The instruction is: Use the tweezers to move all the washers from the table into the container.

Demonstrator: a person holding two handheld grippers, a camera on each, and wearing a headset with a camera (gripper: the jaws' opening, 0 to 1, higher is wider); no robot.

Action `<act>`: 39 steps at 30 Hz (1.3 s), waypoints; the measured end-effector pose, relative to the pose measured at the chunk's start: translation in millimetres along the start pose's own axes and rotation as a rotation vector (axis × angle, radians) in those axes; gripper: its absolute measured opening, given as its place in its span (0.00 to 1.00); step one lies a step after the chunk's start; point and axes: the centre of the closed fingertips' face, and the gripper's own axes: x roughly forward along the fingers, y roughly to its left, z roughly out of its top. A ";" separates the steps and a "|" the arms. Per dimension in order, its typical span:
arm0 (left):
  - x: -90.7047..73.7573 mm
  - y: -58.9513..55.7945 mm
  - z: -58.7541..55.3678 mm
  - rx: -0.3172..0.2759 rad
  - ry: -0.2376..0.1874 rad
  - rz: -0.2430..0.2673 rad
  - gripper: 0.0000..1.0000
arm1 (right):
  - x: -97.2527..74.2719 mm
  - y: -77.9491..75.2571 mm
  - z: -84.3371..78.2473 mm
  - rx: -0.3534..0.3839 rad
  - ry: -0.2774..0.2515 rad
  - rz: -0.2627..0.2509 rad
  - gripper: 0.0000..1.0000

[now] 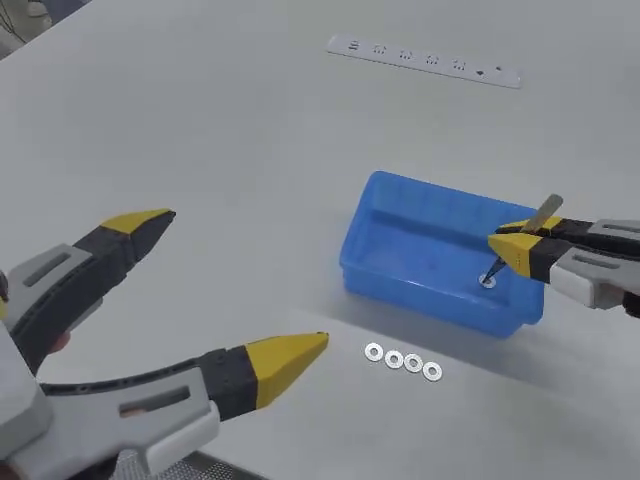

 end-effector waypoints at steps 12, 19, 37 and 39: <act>-0.2 1.4 -0.9 0.006 0.008 0.011 0.90 | -29.4 36.6 38.1 0.028 -0.137 0.068 0.03; -0.8 2.8 -3.1 0.006 0.012 0.012 0.89 | -29.9 61.7 26.2 0.084 -0.123 0.141 0.03; -0.5 3.4 -3.5 0.001 0.019 0.016 0.87 | -9.6 89.6 -20.5 0.165 -0.004 0.205 0.03; -0.2 2.3 -2.6 0.004 0.017 0.012 0.87 | -8.8 89.6 -22.3 0.161 0.000 0.203 0.04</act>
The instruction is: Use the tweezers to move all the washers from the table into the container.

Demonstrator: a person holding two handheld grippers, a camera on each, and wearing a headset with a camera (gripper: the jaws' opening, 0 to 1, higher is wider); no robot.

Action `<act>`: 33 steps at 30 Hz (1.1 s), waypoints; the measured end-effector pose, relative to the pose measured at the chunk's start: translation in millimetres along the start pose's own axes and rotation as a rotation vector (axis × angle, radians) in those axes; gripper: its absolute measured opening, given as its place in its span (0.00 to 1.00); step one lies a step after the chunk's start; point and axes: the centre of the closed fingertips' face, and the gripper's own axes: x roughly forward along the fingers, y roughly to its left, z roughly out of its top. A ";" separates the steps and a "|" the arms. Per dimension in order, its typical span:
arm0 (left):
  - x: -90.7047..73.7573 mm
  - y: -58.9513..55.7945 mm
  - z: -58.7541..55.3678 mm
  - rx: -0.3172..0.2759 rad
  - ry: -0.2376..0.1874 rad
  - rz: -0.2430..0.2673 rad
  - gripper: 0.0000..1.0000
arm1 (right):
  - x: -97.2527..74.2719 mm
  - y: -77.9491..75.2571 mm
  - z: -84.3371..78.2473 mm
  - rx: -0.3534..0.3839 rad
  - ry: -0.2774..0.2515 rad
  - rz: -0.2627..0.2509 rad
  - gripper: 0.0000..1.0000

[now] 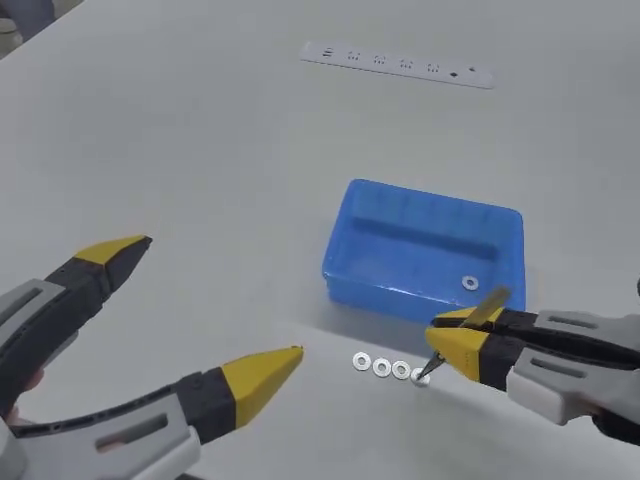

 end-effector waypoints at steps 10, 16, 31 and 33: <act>-0.7 1.4 0.4 -0.004 -0.003 0.006 0.86 | 3.1 5.8 -7.6 -0.088 0.037 0.008 0.04; -0.9 1.6 -0.6 0.001 -0.002 0.005 0.86 | 4.0 16.4 -11.2 -0.210 0.069 0.036 0.04; -0.6 0.7 -0.2 0.002 -0.002 0.004 0.86 | 6.2 19.4 -13.6 -0.373 0.124 0.015 0.02; -0.8 1.3 0.0 0.002 -0.001 0.007 0.85 | 4.8 20.5 -7.6 -0.318 0.101 0.020 0.02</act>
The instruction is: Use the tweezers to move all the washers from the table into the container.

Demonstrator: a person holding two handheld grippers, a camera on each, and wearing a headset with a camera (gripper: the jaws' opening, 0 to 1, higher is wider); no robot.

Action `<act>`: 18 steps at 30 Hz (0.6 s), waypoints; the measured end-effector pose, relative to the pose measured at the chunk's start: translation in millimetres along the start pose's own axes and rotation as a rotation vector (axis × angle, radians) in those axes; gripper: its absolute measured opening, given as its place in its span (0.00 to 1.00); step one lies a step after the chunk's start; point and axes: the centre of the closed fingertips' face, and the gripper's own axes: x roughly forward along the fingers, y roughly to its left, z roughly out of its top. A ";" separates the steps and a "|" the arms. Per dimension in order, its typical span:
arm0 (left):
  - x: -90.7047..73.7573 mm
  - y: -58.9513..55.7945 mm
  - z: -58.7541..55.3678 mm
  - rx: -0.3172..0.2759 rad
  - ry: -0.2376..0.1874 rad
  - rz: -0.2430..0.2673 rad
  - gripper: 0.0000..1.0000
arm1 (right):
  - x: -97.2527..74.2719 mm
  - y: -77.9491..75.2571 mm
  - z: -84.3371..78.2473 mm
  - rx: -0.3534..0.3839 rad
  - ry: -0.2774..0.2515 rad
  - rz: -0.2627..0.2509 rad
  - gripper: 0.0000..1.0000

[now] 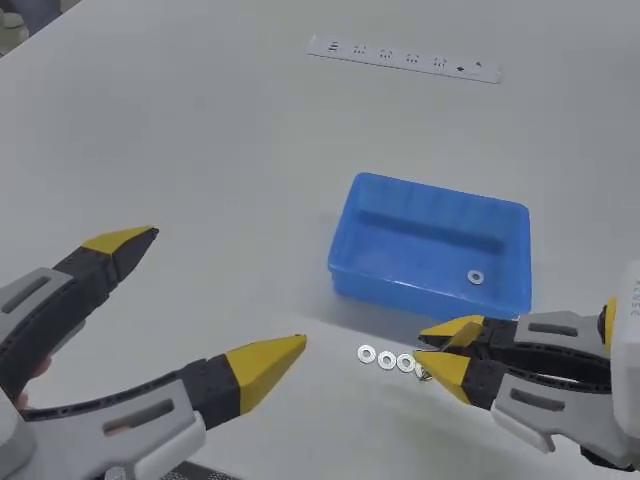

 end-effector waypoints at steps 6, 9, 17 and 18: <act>-0.6 1.3 -1.3 0.002 0.003 0.003 0.85 | -12.0 -13.0 21.2 0.108 -0.050 -0.005 0.03; -0.9 1.5 -2.0 0.003 0.003 0.002 0.85 | -18.8 -20.3 35.9 0.179 -0.109 0.001 0.03; -1.5 2.8 -3.5 0.002 0.004 0.003 0.85 | -34.0 -45.3 55.9 0.273 -0.187 -0.034 0.03; -1.5 2.6 -3.5 0.002 0.004 0.002 0.85 | -34.9 -48.7 56.3 0.278 -0.190 -0.042 0.03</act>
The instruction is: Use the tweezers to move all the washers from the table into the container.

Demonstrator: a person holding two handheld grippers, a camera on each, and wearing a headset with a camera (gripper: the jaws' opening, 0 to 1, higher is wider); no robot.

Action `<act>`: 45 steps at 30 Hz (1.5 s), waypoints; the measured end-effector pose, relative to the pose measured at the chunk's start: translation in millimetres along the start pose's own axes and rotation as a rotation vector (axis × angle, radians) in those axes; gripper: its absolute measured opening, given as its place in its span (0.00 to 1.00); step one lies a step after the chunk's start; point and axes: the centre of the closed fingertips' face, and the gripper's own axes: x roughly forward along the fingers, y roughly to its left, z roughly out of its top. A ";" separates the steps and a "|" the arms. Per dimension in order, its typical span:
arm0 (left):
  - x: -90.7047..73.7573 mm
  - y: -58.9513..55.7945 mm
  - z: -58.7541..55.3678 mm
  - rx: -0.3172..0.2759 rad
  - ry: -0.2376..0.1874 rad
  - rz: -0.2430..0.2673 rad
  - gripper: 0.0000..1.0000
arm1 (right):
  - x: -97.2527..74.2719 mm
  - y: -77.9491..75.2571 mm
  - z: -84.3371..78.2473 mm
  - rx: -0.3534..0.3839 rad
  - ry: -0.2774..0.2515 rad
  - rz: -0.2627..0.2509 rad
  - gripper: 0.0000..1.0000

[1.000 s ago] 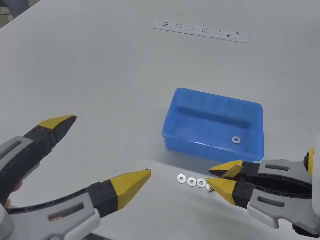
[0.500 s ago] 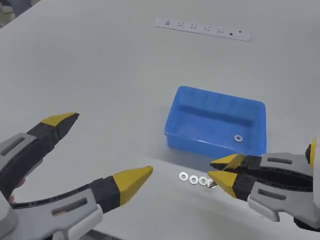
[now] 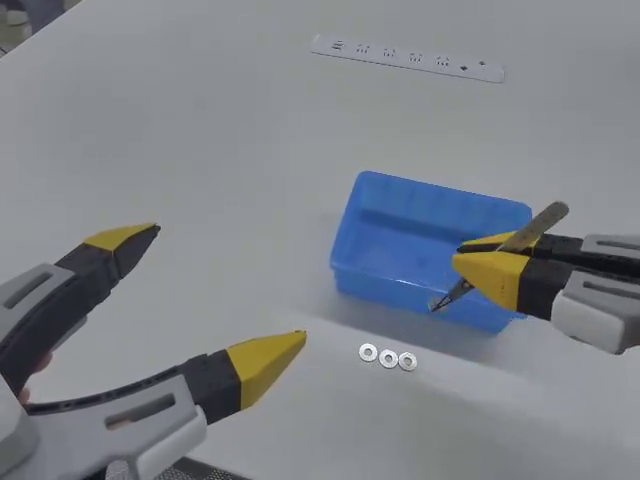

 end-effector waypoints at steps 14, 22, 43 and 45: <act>-0.4 1.4 -2.9 0.005 0.005 0.001 0.84 | 2.8 -62.8 3.8 0.195 -0.047 -0.140 0.03; -1.4 4.9 -6.7 0.008 0.012 0.001 0.83 | 14.9 -82.1 -13.8 0.194 0.023 -0.177 0.03; -0.3 3.3 -4.3 0.006 0.002 0.007 0.84 | 31.1 -89.1 -35.6 0.106 0.110 -0.189 0.03; -0.5 4.4 -5.6 0.007 0.008 0.007 0.84 | 30.7 -88.6 -35.7 0.090 0.109 -0.180 0.03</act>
